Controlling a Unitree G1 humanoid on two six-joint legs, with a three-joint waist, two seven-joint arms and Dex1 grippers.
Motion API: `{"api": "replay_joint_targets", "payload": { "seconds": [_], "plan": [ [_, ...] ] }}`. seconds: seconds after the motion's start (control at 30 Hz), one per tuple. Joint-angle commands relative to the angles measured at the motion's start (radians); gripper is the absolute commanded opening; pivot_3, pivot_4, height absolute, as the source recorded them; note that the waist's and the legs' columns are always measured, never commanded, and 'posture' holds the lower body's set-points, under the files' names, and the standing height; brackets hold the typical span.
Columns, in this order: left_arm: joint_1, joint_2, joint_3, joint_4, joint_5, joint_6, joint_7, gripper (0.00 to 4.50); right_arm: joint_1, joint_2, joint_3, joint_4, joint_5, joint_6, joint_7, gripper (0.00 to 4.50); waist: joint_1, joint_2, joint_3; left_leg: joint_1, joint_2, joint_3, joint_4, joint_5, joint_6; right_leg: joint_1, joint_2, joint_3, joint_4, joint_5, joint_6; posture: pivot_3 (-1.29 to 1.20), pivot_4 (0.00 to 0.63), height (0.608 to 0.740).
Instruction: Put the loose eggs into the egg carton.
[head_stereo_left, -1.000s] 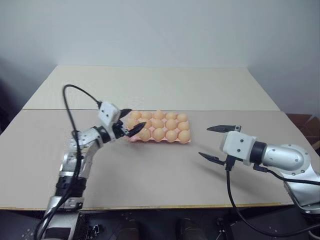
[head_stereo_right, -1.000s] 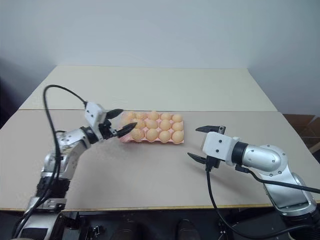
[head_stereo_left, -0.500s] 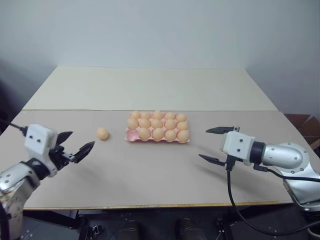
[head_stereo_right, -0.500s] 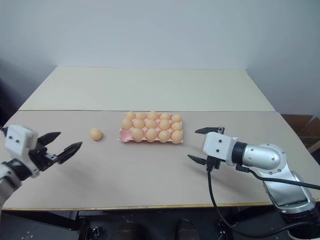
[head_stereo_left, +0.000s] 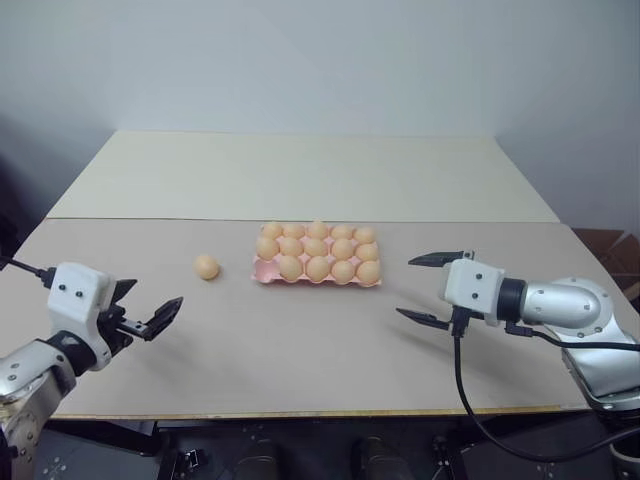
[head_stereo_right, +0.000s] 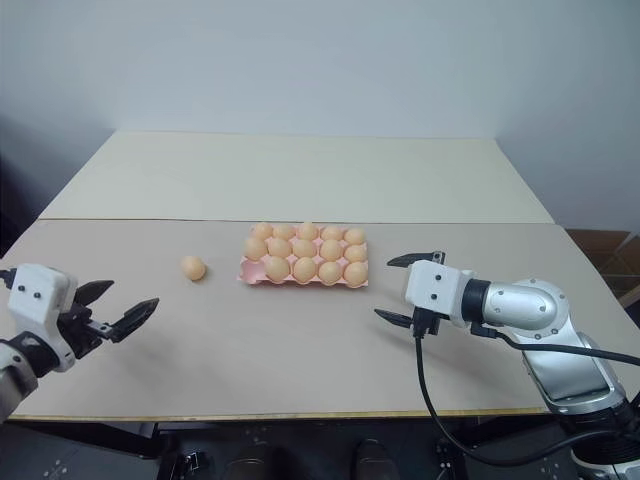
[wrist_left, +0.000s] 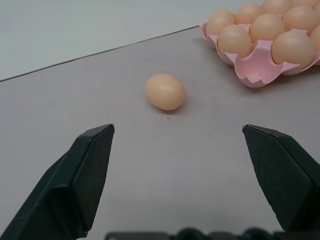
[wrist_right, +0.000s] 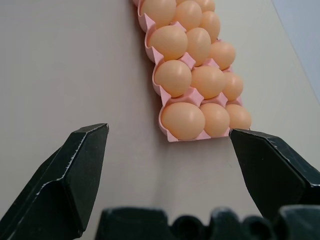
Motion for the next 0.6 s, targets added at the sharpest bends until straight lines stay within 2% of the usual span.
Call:
{"api": "replay_joint_targets", "payload": {
  "seconds": [0.03,0.27,0.43,0.6],
  "plan": [
    [-0.097,-0.023,-0.059,0.054,0.048,-0.023,0.084,4.48,-0.008,0.002,-0.017,-0.025,-0.001,-0.012,-0.01,4.5,0.003,0.0,0.0,0.0,0.0,0.0,0.0,0.0,0.0,0.0,0.0,0.0,0.0,0.0,0.0,0.0,0.15,0.74],
    [-0.343,-0.156,-0.218,0.288,0.165,-0.15,0.204,4.48,0.005,0.005,-0.028,-0.041,-0.01,0.003,-0.03,4.5,0.003,-0.001,0.0,0.0,0.0,0.0,0.001,0.0,0.0,0.001,0.0,0.0,0.0,0.001,0.0,0.0,0.15,0.74],
    [-0.463,-0.205,-0.265,0.498,0.234,-0.245,0.245,4.48,0.018,0.001,-0.037,-0.053,-0.016,0.018,-0.048,4.5,0.001,-0.001,0.0,-0.001,-0.001,0.0,0.0,0.0,0.0,0.001,0.001,0.0,-0.001,0.005,0.005,0.0,0.15,0.74],
    [-0.531,-0.216,-0.312,0.656,0.272,-0.329,0.213,4.48,0.055,-0.009,-0.066,-0.083,-0.013,0.032,-0.059,4.5,0.003,-0.001,0.0,-0.002,-0.001,0.0,0.0,0.0,0.0,0.001,0.001,0.0,-0.001,0.005,0.006,0.0,0.15,0.74]
  ]
}}
